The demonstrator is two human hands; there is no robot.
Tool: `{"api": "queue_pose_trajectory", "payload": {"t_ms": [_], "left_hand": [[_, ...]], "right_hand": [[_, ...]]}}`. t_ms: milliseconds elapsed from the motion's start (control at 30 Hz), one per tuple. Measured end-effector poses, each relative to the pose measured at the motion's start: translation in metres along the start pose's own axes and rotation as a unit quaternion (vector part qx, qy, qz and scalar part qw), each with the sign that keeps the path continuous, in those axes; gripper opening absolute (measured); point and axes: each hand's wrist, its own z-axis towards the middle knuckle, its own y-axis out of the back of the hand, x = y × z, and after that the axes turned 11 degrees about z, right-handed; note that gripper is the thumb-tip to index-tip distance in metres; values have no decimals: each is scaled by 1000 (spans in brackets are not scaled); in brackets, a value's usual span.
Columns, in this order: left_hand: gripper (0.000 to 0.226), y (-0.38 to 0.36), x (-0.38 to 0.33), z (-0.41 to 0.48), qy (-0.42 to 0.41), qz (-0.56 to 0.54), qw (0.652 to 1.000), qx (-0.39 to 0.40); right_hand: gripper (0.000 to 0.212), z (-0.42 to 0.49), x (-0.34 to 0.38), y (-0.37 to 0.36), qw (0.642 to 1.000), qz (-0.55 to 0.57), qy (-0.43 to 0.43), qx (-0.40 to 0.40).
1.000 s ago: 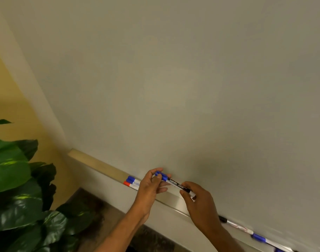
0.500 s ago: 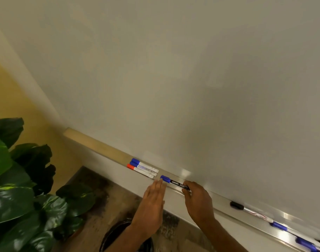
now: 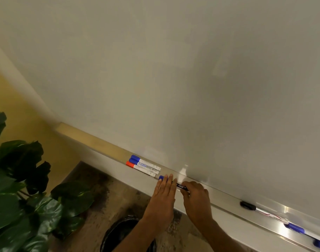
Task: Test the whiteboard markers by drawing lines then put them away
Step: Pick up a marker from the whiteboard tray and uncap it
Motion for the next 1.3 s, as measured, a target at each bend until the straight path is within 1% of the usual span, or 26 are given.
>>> {"api": "queue_pose_trajectory", "payload": {"t_ms": [67,133,167,200,233,300,400,500,567,667,700,733,767,800,867,933,1033,1100,1167,1300], "left_hand": [[110,-3,-1,4,-3,16,1000,11],[94,3,-1,4,9,43,999,21],[84,5,-1,5,12,84,996,41],[75,5,-2,3,14,82,994,70],[71,6,-5,2,24,83,993,81],[70,9,-10,3,40,89,991,87],[71,12,-12,2,52,98,987,118],[69,15,-13,1,51,100,987,115],[68,13,-12,1,47,93,989,108],[82,13,-11,-3,38,60,997,31],[83,11,-12,-4,44,48,998,15],[77,10,-15,-5,45,37,998,-5],[66,10,-18,-6,42,33,998,-14],[58,12,-23,-7,42,32,999,-8],[63,16,-33,-8,47,32,998,30],[65,16,-44,-11,41,63,997,35],[65,19,-67,-13,14,68,997,47],[66,21,-82,-11,-1,60,998,31],[68,19,-99,-7,-10,55,998,6],[72,25,-130,0,-26,21,999,0]], "right_hand": [[19,4,-1,-3,1000,4,-2,6],[21,7,-3,-5,1000,9,-6,17],[23,8,-3,-6,1000,5,-7,26],[24,8,-4,-7,999,2,-8,32],[24,9,-5,-7,999,1,-8,35],[26,9,-6,-7,999,2,-8,40],[28,9,-7,-7,999,0,-8,47],[27,7,-9,-5,999,15,-9,41],[24,2,-14,-3,1000,25,4,17],[27,-8,-23,4,998,27,38,-43],[26,-12,-25,8,997,27,48,-62],[25,-16,-27,12,995,28,56,-77],[25,-20,-29,17,994,27,62,-88],[26,-24,-32,22,993,26,66,-97],[32,-33,-39,34,991,16,73,-113],[36,-44,-49,46,989,1,78,-128],[35,-57,-68,66,986,-26,67,-152],[32,-65,-82,81,983,-48,59,-165],[25,-71,-96,95,980,-69,53,-179],[21,-78,-124,120,976,-108,41,-187]]}}
